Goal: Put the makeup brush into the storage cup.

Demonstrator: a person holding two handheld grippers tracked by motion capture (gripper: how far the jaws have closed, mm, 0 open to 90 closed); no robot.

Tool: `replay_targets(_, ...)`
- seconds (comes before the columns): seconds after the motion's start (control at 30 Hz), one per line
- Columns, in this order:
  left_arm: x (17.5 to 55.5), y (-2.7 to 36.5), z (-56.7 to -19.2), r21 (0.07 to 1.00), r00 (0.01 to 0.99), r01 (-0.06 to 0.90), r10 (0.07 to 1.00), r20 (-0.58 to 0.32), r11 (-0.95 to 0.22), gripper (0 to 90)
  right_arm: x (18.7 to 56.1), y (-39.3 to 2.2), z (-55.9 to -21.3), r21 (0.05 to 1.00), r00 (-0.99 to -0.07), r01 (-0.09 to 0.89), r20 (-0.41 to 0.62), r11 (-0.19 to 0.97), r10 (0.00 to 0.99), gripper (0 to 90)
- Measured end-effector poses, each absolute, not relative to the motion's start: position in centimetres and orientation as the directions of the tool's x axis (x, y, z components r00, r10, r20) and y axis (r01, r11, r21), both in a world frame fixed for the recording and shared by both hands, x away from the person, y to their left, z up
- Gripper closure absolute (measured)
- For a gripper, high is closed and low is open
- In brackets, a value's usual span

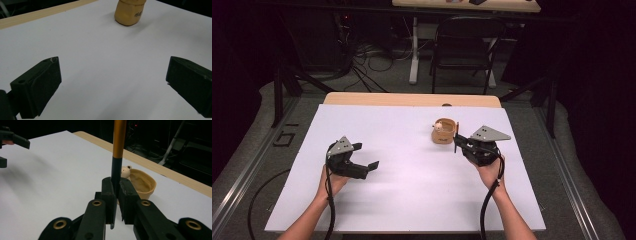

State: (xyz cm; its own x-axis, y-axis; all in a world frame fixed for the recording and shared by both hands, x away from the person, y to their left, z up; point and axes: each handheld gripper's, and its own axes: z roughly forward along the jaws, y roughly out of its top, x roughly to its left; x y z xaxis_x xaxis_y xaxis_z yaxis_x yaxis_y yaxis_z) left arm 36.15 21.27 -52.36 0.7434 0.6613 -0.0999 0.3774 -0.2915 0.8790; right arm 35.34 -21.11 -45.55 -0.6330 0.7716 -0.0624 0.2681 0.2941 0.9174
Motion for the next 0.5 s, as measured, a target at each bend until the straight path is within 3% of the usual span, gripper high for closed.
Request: replay_targets(0.5, 35.9, 21.4, -52.4, 0.880, 0.742, 0.373, 0.664, -0.091, -0.296, 0.0, 37.0, -21.4, -44.1, 0.920, -0.616, 0.280, -0.048, 0.275, 0.786, 83.6)
